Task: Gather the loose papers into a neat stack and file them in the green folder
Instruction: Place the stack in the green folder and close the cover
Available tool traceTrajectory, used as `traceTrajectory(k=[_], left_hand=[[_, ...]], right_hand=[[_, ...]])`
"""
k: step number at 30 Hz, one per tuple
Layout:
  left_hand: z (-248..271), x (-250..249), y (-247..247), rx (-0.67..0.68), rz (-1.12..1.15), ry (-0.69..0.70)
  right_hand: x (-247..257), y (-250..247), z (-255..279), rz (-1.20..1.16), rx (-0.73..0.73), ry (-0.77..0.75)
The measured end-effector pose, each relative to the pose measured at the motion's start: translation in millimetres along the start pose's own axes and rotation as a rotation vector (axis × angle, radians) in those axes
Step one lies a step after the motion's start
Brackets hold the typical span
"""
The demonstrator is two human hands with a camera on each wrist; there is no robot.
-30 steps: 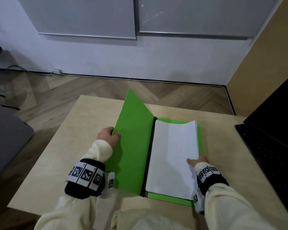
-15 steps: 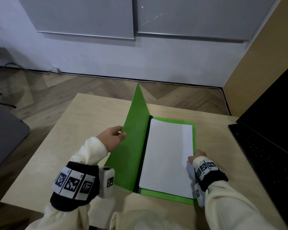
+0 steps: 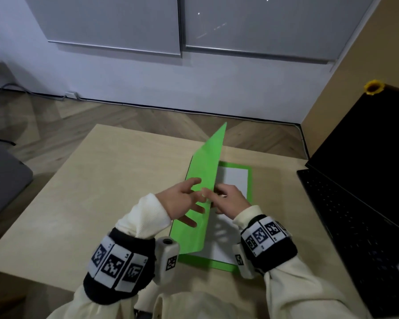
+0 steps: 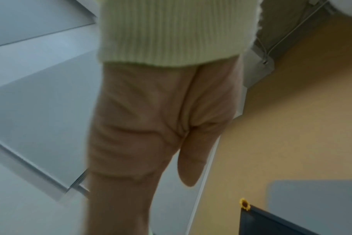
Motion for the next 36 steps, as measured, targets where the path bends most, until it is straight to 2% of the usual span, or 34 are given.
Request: traceTrajectory(k=[4,8,12,16,22,28,35,36], left_hand=[[-34.5,19.6,-9.3,-0.083,-0.053,-0.052],[-72.3,62.0,-24.7,-0.205,-0.141,-0.228],[-100.7,99.2,-27.7,-0.253,-0.336,-0.376],[-119.5,117.2,-17.6,-0.257,-0.281,-0.416],[-138.1,127.3,-20.5,-0.269,-0.172,-0.418],[-146.4,140.0,-44.0,-0.313,-0.066,-0.382],[-142.1,147.2,-109.1,-0.399,-0.015,-0.366],[-139.8,150.0,-143.0,-0.41,-0.024,-0.373]], right_hand=[[-60.6,-32.6,-1.2,0.089,-0.072,0.14],[-106.0,-50.9,10.3,0.011,-0.175,0.372],[-145.0,-45.4,13.9,0.021,-0.225,0.571],[-156.7,-31.8,16.7,0.094,-0.189,0.681],[-154.0,-14.7,7.7,0.133,-0.149,0.713],[-141.0,2.0,-9.5,0.119,-0.161,0.731],[-101.8,42.6,-38.1,0.028,-0.095,0.663],[-83.3,65.4,-56.1,0.007,-0.08,0.65]])
Point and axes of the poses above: each hand's wrist, its own z-axis away from the middle knuckle, its own y-axis out of the palm, x = y × z, the point moved 3 cm from there along -z, towards the middle knuckle, and after that the axes turned 4 degrees about x, right-handed, at the moved point
